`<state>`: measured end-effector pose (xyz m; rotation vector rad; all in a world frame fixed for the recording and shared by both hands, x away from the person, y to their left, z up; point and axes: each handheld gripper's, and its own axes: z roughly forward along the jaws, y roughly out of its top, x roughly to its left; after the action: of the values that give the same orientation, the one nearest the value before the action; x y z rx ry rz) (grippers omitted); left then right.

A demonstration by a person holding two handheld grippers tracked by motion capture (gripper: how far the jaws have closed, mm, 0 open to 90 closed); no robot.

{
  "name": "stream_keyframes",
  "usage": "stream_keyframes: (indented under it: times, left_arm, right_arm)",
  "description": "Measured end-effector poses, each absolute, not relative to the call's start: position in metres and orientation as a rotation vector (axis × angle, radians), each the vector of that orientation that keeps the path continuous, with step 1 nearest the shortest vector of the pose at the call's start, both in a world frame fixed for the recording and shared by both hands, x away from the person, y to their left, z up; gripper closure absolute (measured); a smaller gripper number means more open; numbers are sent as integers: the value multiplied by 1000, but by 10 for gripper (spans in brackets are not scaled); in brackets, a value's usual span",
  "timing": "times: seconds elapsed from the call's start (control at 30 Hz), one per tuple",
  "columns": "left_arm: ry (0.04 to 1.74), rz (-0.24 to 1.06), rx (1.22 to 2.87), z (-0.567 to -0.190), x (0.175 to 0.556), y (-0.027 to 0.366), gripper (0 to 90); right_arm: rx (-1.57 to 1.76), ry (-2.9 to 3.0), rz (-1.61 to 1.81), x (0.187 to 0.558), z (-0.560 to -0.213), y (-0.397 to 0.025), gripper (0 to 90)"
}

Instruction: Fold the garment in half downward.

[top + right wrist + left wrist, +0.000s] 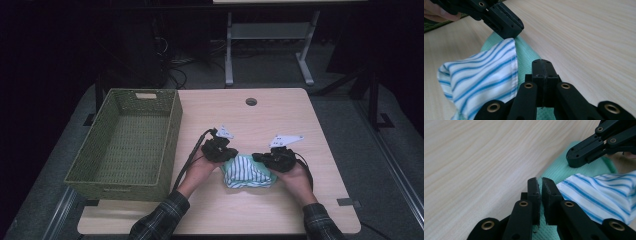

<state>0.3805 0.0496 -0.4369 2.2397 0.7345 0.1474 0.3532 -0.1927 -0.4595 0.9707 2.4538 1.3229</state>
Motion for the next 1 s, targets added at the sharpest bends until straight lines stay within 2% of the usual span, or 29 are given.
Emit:
stream_keyframes:
  times: [0.37, 0.6, 0.67, 0.77, 0.9, 1.0]
  left_arm:
    - [748, 134, 2305, -460, 384, 48, 889]
    - [746, 126, 2303, -462, 385, 49, 894]
    - [737, 129, 2308, -461, 385, 49, 891]
    - [744, 112, 2266, -456, 384, 52, 834]
    - [736, 131, 2228, -440, 380, 57, 842]
    - [729, 126, 2194, -428, 374, 61, 892]
  right_arm:
    - [1042, 2447, 1252, 358, -472, -205, 898]
    - [1098, 2437, 1199, 357, -479, -224, 899]
    - [1107, 2430, 1204, 356, -478, -225, 898]
    - [1102, 2413, 1232, 355, -473, -228, 898]
    - [1090, 2376, 1279, 355, -461, -234, 898]
    - [1085, 2370, 1307, 358, -457, -235, 898]
